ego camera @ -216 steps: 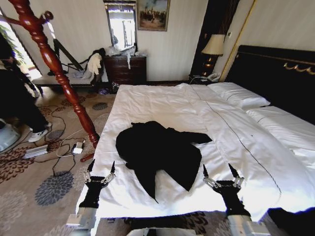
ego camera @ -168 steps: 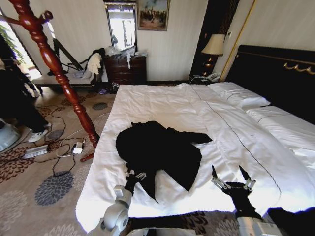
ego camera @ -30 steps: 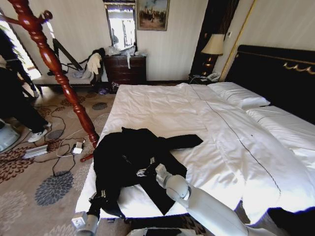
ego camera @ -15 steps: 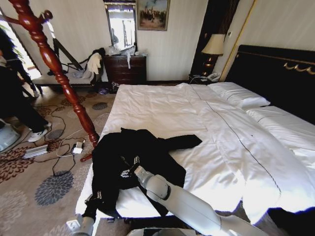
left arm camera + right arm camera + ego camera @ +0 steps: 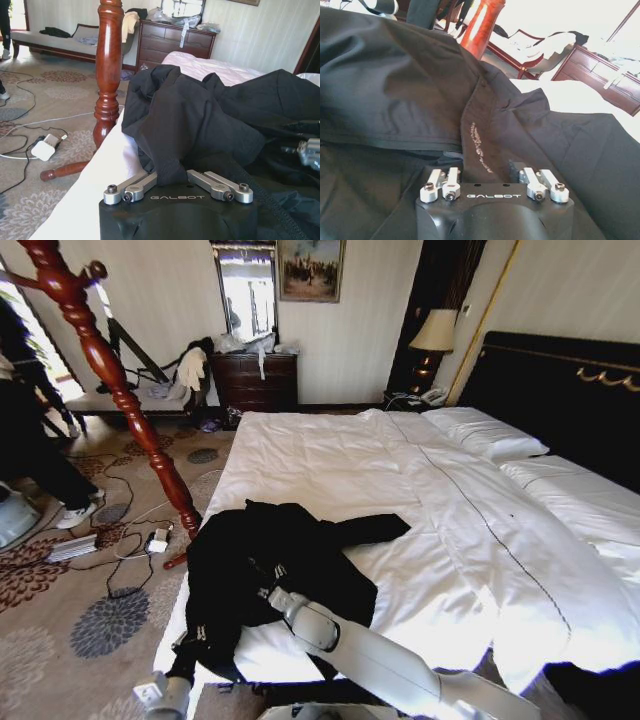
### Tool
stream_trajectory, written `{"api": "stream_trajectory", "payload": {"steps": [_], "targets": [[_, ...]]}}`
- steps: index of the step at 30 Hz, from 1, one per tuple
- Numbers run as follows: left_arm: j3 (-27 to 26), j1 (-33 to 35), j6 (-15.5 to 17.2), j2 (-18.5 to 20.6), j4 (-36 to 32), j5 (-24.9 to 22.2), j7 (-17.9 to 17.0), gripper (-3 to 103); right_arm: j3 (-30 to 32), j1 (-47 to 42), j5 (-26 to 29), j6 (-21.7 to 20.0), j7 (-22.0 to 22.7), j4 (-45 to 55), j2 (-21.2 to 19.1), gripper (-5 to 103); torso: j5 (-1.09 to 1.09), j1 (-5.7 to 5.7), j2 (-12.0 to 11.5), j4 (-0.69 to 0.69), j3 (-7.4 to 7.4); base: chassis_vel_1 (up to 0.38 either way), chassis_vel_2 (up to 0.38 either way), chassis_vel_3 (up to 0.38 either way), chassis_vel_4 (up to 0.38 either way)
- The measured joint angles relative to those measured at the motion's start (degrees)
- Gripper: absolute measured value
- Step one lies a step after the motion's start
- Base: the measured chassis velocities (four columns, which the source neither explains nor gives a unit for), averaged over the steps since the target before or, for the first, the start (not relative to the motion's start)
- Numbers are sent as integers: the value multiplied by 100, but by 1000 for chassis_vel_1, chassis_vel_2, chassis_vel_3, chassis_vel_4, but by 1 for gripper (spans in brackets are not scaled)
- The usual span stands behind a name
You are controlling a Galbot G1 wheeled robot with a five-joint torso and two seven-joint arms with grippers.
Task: Pick up the clothes from the bed and hang them on the clothes hanger.
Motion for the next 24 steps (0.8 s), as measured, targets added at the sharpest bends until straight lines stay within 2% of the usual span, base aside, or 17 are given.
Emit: {"api": "stream_trajectory", "payload": {"steps": [3,4,6,7,9,10,11,12,16,18,20,24], "targets": [[-26,43,-22,-25,6,-5,42,0,0,54,104,6,62,-12,8,48,0,0,0,0,0,0,0,0,0],[-48,76,-50,-51,36,-6,74,0,-7,93,261,11,258,-21,23,37,0,0,0,0,0,0,0,0,0],[-62,97,-74,-62,64,-11,96,0,-16,126,445,9,433,-20,18,37,0,0,0,2,0,0,0,0,0],[-83,109,-94,-63,87,-20,109,0,25,136,544,7,503,4,-15,21,0,0,0,1,0,0,0,0,0],[-98,109,-98,-63,98,-35,112,0,83,136,594,3,527,23,-37,21,0,0,0,0,0,0,0,0,0],[-113,107,-100,-63,108,-52,115,0,178,136,690,-7,584,56,-64,11,0,0,0,0,0,0,0,0,0],[-121,102,-99,-62,114,-60,116,0,224,135,750,-11,616,74,-79,11,1,0,0,1,0,0,0,0,0],[-134,91,-99,-60,123,-73,116,0,333,132,916,-19,689,130,-130,4,1,0,0,1,0,0,0,0,0],[-155,51,-97,-47,149,-101,116,0,600,113,1359,-26,811,299,-306,4,1,0,0,2,0,0,0,0,0],[-188,-12,-83,-38,188,-167,116,0,999,5,1897,-40,933,559,-621,0,2,0,-1,0,0,0,0,0,0],[-201,-32,-81,-35,209,-204,116,0,1135,-36,2061,-61,976,637,-735,0,1,0,0,0,0,0,0,0,0],[-274,-93,-82,-26,360,-279,126,0,1962,-285,2982,-130,1248,916,-1184,0,2,0,0,-1,0,0,0,0,0]]}}
